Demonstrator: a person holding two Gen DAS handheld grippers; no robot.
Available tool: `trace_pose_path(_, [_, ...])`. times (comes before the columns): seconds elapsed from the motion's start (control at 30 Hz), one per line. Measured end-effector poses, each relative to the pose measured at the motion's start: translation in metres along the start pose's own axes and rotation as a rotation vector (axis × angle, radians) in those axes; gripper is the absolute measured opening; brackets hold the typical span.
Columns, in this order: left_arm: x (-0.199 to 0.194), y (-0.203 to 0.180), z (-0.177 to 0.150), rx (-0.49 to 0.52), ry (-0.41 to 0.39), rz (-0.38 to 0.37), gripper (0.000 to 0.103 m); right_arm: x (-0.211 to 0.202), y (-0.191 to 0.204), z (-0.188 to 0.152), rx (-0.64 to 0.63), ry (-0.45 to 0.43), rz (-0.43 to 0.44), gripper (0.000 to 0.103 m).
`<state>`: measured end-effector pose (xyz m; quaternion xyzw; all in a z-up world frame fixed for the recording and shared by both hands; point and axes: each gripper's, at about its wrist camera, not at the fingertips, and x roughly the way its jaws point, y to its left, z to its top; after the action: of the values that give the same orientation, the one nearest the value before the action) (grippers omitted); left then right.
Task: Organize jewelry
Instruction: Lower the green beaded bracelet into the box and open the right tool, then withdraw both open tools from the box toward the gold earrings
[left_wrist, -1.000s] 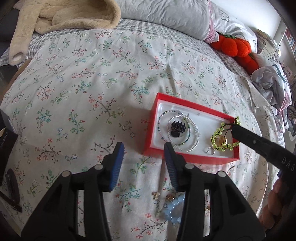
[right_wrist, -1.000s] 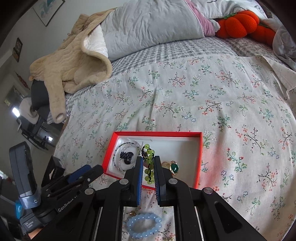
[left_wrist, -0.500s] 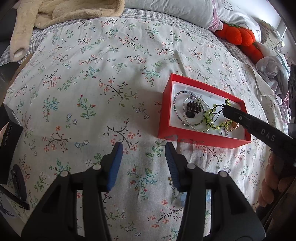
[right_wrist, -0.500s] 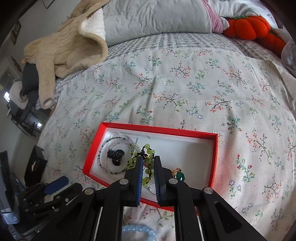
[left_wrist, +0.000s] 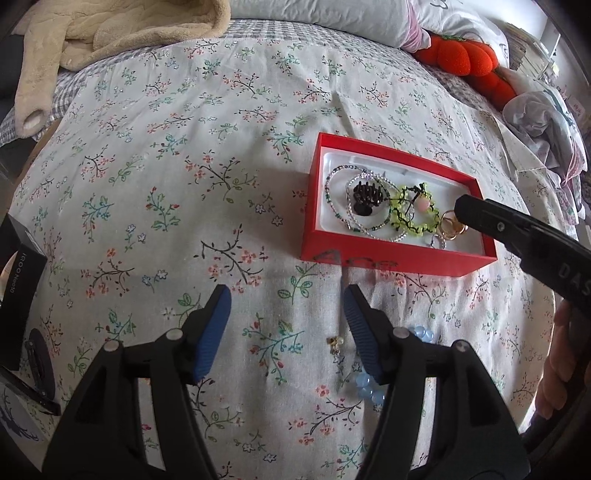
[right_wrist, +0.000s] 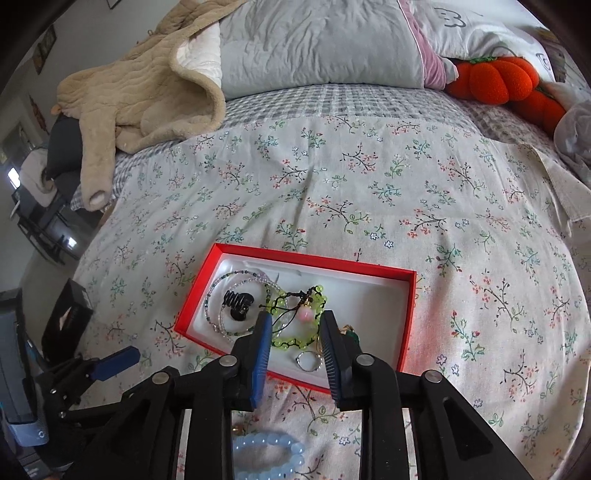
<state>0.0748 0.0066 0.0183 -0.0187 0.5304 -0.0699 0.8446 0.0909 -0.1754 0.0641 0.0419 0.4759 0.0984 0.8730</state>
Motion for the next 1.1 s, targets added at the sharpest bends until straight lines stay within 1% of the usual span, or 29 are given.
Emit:
trace_pose_path(0.03, [0.001,-0.001,-0.002,0.012,0.002,0.009,0.065,-0.004,-0.001,-0.004,0.006,-0.001,0.004,0.057])
trace_pose_path(0.07, [0.001,-0.002,-0.004,0.023,0.006,0.015,0.065,-0.007,-0.003,-0.007,0.009,0.004,0.011,0.059])
trace_pose_path(0.17, [0.003,-0.004,-0.010,0.049,0.014,0.035,0.066,-0.012,-0.006,-0.016,0.002,0.032,0.013,0.059])
trace_pose_path(0.27, [0.006,-0.005,-0.016,0.066,0.030,0.046,0.066,-0.014,-0.008,-0.025,-0.001,0.057,-0.013,0.059])
trace_pose_path(0.37, [0.009,-0.006,-0.022,0.081,0.056,0.055,0.066,-0.012,-0.014,-0.035,0.022,0.107,-0.032,0.059])
trace_pose_path(0.47, [0.013,-0.004,-0.028,0.084,0.090,0.052,0.066,-0.010,-0.020,-0.046,0.037,0.156,-0.039,0.059])
trace_pose_path(0.67, [0.015,0.000,-0.037,0.093,0.122,0.050,0.066,-0.010,-0.022,-0.062,0.004,0.195,-0.069,0.060])
trace_pose_path(0.83, [0.012,0.003,-0.044,0.105,0.112,0.050,0.066,-0.008,-0.024,-0.075,0.002,0.233,-0.063,0.061])
trace_pose_path(0.9, [0.009,0.004,-0.048,0.103,0.080,0.038,0.066,-0.007,-0.024,-0.080,0.001,0.236,-0.073,0.061])
trace_pose_path(1.0, [0.004,0.004,-0.060,0.117,0.027,-0.003,0.066,-0.007,-0.025,-0.095,0.002,0.215,-0.098,0.061])
trace_pose_path(1.1, [0.007,0.005,-0.073,0.143,-0.005,-0.029,0.066,-0.005,-0.023,-0.113,-0.035,0.201,-0.090,0.061])
